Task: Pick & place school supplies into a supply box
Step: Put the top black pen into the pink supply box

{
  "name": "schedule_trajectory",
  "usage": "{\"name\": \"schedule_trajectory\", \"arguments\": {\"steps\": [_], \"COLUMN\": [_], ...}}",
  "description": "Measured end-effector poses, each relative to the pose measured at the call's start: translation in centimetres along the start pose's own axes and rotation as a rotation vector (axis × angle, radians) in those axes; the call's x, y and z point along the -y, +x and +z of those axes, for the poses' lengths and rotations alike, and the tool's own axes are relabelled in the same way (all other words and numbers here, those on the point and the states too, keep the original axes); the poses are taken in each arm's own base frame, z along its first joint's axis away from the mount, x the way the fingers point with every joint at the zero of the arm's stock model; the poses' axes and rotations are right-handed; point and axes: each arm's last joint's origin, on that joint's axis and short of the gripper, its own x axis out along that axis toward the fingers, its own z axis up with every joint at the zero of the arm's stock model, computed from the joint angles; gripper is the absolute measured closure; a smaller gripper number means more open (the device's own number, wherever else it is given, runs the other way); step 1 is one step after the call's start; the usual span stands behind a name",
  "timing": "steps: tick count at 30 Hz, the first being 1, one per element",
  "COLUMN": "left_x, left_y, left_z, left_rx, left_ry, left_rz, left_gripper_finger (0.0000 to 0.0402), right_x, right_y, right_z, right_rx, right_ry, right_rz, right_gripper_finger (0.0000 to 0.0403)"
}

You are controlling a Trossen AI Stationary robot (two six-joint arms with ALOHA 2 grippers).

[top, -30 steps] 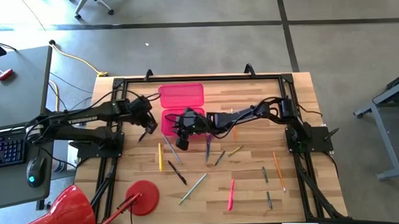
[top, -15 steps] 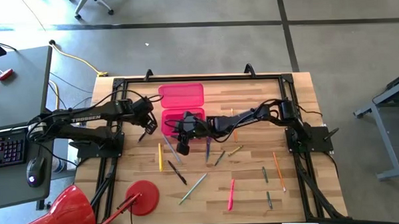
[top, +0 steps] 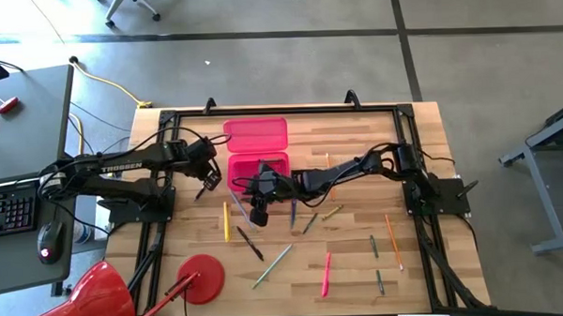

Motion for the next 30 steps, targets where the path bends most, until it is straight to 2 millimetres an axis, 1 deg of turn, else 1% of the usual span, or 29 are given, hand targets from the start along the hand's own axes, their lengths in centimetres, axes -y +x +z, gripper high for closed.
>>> {"name": "schedule_trajectory", "arguments": {"steps": [5, 7, 10, 14, 17, 19, 23, 28, 30], "left_x": [0.0, 0.0, 0.0, 0.1, 0.2, 0.3, 0.3, 0.4, 0.3], "left_y": [0.0, 0.0, 0.2, 0.6, 1.0, 1.2, 1.5, 2.0, 2.4], "left_z": [0.0, 0.0, 0.0, 0.1, 0.0, -0.1, -0.1, -0.2, -0.8], "left_rx": [0.004, 0.003, -0.009, -0.027, -0.058, -0.089, -0.102, -0.124, -0.143], "left_ry": [0.002, 0.009, 0.05, 0.052, -0.01, -0.062, -0.078, -0.09, -0.101], "left_rz": [0.001, 0.002, 0.008, 0.015, 0.012, 0.009, 0.021, 0.019, 0.025], "left_gripper_finger": [0.0353, 0.0343, 0.0311, 0.0259, 0.023, 0.0222, 0.0225, 0.025, 0.026], "right_x": [-0.6, -0.7, -0.8, -0.8, -0.7, -0.7, -0.7, -0.6, -0.6], "right_y": [-0.1, -0.1, -0.1, -0.1, -0.1, -0.1, -0.1, -0.1, -0.1], "right_z": [-0.1, -0.2, -0.2, -0.2, -0.2, -0.3, -0.5, -0.5, -0.5], "right_rx": [-0.003, -0.003, -0.003, -0.002, -0.007, -0.017, -0.033, -0.04, -0.038], "right_ry": [-0.01, -0.024, -0.031, -0.031, -0.032, -0.035, -0.037, -0.038, -0.038], "right_rz": [0.011, 0.013, 0.007, 0.006, 0.005, 0.003, 0.0, -0.003, -0.021], "right_gripper_finger": [0.0329, 0.0329, 0.0329, 0.0329, 0.0329, 0.0329, 0.0329, 0.0329, 0.0329]}}
